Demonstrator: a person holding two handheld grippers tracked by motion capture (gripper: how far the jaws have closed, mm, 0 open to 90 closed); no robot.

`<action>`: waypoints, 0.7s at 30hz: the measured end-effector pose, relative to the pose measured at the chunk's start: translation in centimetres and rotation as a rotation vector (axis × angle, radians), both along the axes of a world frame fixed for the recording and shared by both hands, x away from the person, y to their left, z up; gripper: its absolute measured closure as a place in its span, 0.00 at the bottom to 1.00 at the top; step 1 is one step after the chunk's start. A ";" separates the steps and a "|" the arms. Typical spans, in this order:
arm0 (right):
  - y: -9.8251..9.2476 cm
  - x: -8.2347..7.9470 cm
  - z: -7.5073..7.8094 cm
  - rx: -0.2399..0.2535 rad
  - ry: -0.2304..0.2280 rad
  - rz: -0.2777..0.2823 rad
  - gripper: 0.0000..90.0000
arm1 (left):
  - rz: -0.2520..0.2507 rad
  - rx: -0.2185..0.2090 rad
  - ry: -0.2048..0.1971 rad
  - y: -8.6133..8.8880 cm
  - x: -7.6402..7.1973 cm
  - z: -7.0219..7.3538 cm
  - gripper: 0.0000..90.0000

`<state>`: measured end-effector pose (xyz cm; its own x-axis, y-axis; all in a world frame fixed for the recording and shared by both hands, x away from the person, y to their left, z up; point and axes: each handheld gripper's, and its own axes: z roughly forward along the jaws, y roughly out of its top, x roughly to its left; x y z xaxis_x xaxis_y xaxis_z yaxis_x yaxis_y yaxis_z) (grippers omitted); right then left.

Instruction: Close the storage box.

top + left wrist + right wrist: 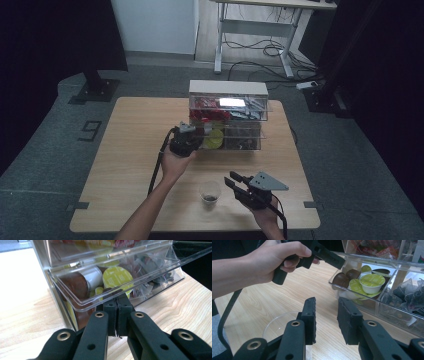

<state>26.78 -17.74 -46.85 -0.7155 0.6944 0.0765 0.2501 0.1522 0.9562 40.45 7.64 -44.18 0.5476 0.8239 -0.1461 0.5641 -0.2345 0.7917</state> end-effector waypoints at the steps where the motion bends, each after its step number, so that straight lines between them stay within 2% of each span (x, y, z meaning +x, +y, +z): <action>1: 0.0 0.0 0.0 -0.002 0.000 -0.003 0.75 | 0.000 -0.005 0.003 0.0 0.0 -0.1 0.98; 21: -0.4 0.4 -0.5 -0.009 0.014 -0.018 0.75 | 0.001 -0.001 0.028 0.2 -0.3 -2.3 1.00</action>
